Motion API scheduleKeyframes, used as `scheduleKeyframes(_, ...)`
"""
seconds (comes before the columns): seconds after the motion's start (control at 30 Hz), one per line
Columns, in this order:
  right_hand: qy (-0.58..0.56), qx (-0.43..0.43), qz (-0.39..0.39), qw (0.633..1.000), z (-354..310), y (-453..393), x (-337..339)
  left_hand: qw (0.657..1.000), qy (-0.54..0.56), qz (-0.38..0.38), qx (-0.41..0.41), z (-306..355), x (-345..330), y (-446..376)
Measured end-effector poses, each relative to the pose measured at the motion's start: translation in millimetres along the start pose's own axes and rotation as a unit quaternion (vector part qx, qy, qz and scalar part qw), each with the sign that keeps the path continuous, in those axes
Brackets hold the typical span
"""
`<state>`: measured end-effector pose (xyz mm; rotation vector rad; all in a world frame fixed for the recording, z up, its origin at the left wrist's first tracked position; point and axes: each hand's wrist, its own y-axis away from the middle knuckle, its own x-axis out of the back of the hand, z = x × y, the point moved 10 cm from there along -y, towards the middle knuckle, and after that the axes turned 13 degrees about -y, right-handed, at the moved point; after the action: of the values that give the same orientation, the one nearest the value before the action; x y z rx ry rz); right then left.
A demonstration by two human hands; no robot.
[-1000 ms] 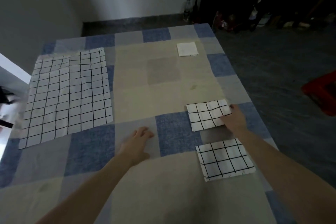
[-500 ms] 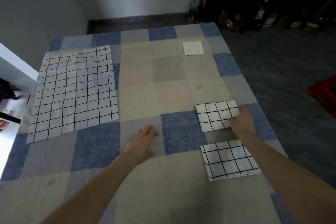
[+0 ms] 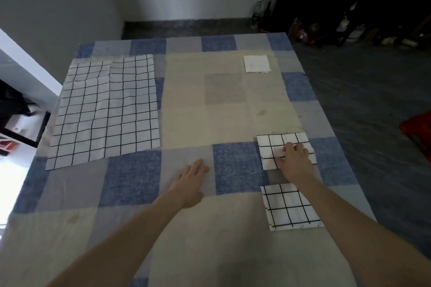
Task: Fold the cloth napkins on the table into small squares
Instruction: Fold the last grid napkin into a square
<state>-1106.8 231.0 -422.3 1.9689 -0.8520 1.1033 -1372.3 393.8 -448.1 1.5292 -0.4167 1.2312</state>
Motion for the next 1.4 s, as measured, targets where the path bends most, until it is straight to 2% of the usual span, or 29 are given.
scheduleKeyframes(0.1, 0.013, -0.013, 0.016, 1.000, -13, 7, 5, 0.998, 0.051, 0.020, 0.000, 4, 18, 9)
scheduleKeyframes(0.2, -0.016, 0.078, 0.027, 0.996, -61, 24, 3, 0.992, 0.101, 0.074, 0.020, -12, 41, 30)
scheduleKeyframes(0.4, 0.001, 0.264, -0.075, 0.962, -219, 64, -33, 0.980, 0.037, 0.089, 0.175, -99, 66, 101)
scheduleKeyframes(0.57, 0.002, 0.386, -0.116, 0.915, -367, 135, -79, 0.953, -0.001, 0.158, 0.258, -182, 86, 203)
scheduleKeyframes(0.67, 0.012, 0.457, -0.139, 0.879, -455, 203, -112, 0.936, 0.002, 0.173, 0.307, -239, 69, 280)
scheduleKeyframes(0.9, 0.072, 0.544, -0.198, 0.812, -616, 397, -208, 0.889, -0.009, 0.185, 0.419, -355, -6, 502)
scheduleKeyframes(1.07, 0.127, 0.617, -0.187, 0.754, -720, 543, -258, 0.840, -0.041, 0.190, 0.506, -427, -46, 661)
scheduleKeyframes(1.17, 0.137, 0.646, -0.175, 0.730, -757, 614, -277, 0.822, -0.040, 0.182, 0.538, -461, -70, 725)
scheduleKeyframes(1.27, 0.146, 0.649, -0.180, 0.725, -776, 651, -297, 0.821, -0.027, 0.170, 0.544, -488, -91, 758)
scheduleKeyframes(1.4, 0.132, 0.631, -0.189, 0.741, -792, 647, -309, 0.831, -0.014, 0.174, 0.529, -525, -97, 763)
